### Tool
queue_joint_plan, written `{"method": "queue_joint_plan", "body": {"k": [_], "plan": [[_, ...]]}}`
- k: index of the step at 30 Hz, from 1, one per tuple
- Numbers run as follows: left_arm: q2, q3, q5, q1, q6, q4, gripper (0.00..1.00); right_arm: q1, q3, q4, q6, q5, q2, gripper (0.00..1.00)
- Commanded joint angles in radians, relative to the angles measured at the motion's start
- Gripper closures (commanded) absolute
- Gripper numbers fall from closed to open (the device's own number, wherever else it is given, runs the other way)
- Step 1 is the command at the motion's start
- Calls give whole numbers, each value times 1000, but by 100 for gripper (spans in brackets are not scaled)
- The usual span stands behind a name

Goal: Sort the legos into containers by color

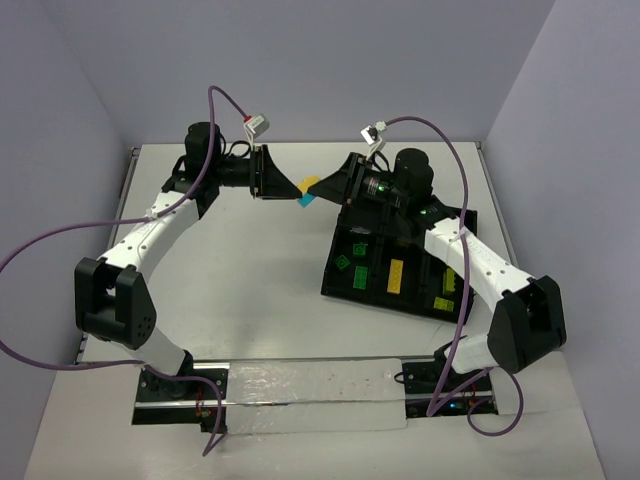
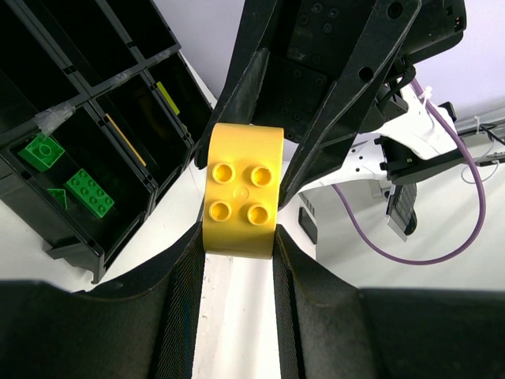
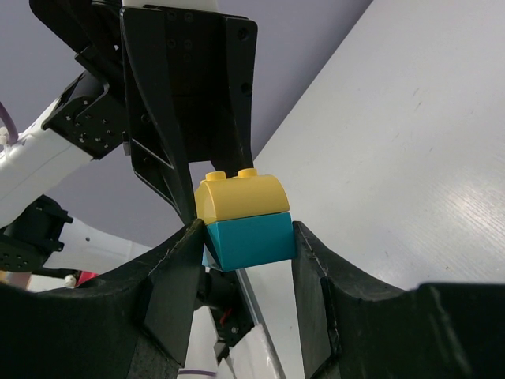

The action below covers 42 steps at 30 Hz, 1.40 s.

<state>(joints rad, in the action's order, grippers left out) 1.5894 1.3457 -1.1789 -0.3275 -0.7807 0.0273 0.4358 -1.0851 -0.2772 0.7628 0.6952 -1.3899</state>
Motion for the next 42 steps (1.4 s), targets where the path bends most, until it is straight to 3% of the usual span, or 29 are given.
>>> {"method": "queue_joint_plan", "body": {"k": [1,22,34,42], "plan": [[-19,53,43,-5,1,3,100,9,13,-42,-13,-3,39,75],[-43,43,59,-6,-13,-3,100,11,105,4,-28,-41,137,75],[-48,32,58,1,-17,-18,100,11,195,119,-80,-92,219,75],[-51,32,57,18,-8,-10,100,11,246,93,-47,-79,226,76]]}}
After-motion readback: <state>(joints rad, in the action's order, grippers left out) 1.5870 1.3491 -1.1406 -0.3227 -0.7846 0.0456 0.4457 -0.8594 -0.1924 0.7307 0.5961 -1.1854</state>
